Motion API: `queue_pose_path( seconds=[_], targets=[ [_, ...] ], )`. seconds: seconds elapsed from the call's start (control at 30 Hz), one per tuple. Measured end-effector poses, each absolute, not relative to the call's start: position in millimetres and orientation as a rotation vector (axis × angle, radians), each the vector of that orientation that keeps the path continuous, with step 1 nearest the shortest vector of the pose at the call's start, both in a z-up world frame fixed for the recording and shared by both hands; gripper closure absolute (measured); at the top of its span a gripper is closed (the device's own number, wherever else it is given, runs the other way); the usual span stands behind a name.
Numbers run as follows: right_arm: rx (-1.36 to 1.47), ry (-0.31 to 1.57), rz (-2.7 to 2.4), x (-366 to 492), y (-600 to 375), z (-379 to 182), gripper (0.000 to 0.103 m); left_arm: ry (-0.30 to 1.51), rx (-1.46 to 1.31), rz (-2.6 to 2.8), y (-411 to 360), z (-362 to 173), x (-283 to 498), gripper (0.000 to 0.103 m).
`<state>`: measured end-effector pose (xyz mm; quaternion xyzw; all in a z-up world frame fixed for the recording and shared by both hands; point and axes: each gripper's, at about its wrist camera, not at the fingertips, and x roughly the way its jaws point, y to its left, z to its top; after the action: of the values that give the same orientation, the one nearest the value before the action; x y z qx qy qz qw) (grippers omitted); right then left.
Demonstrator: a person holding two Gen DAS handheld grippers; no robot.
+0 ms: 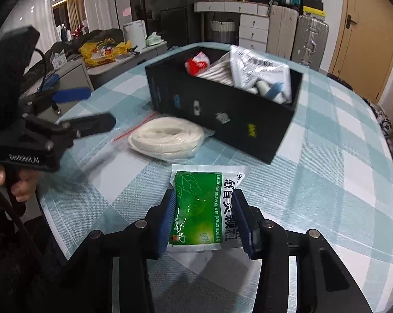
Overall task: Organize soft objects
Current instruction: 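Grasp the green sachet with the right gripper while the left grasps the bagged strap coil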
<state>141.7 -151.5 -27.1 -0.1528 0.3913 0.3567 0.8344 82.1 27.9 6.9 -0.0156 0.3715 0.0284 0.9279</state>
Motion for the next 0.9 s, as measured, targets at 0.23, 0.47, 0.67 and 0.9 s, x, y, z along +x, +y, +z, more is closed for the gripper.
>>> queue_pose_path(
  seconds=[0.23, 0.47, 0.67, 0.9],
  targets=[
    [-0.261, 0.787, 0.733, 148, -172, -14, 0.059, 0.795, -0.021, 0.026, 6, 0, 93, 0.0],
    [-0.21, 0.747, 0.721, 151, -182, -1, 0.059, 0.884, -0.027, 0.026, -16, -20, 122, 0.001],
    [-0.172, 0.737, 0.715, 155, -193, 4, 0.059, 0.925, -0.061, 0.028, -20, -27, 135, 0.002],
    [-0.152, 0.729, 0.704, 158, -198, 7, 0.059, 0.933, -0.029, 0.038, -28, -27, 142, 0.012]
  ],
)
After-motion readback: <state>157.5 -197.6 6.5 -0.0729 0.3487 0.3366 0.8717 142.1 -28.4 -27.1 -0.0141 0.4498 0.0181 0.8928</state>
